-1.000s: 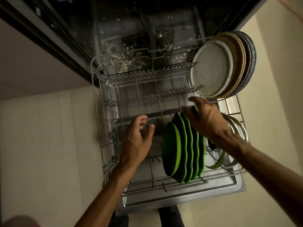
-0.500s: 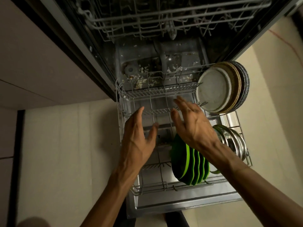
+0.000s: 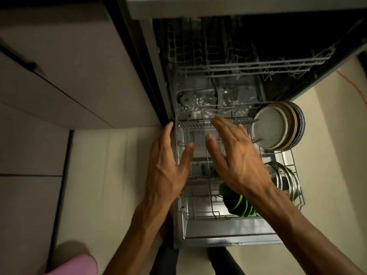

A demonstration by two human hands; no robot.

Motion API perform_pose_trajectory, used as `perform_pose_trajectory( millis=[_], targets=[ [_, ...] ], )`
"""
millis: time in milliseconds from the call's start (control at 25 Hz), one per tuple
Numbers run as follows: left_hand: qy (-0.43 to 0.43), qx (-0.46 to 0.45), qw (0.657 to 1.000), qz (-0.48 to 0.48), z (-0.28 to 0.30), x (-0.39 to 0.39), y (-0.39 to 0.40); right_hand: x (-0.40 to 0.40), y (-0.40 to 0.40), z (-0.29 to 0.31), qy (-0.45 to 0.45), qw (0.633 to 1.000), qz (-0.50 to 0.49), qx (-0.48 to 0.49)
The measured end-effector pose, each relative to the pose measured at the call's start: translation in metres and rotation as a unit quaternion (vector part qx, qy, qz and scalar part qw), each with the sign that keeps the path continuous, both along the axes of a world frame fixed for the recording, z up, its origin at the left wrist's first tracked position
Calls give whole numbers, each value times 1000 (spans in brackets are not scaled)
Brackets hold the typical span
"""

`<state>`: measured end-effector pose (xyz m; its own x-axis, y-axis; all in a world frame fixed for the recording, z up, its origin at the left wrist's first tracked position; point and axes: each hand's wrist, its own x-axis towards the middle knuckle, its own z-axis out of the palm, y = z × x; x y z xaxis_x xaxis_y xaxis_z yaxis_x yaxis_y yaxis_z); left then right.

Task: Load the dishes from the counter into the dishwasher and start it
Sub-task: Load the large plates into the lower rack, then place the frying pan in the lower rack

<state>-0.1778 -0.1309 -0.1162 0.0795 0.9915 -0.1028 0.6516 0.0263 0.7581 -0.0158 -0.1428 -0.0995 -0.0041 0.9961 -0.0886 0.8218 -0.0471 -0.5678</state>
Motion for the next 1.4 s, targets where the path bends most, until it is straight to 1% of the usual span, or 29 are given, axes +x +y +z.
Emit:
perform_pose_trajectory(
  millis=[200,360,520,760,1040,1160,1400],
  targets=[
    [-16,3,999,32,63,-40,-1,-41,0,70,25,999,15,23],
    [-7,8,999,49,111,-70,-1,-71,3,114,9,998,36,43],
    [0,36,998,57,164,-104,0,-100,5,163,-18,996,62,58],
    [-17,54,996,66,227,-142,-10,-137,-4,219,-13,994,79,74],
    [-16,59,994,95,270,-173,-11,-159,-4,261,26,991,68,116],
    [-8,68,993,101,281,-177,-16,-158,-8,268,45,989,67,125],
    [-32,65,989,131,290,-172,-38,-164,-20,273,84,987,66,120]
  ],
)
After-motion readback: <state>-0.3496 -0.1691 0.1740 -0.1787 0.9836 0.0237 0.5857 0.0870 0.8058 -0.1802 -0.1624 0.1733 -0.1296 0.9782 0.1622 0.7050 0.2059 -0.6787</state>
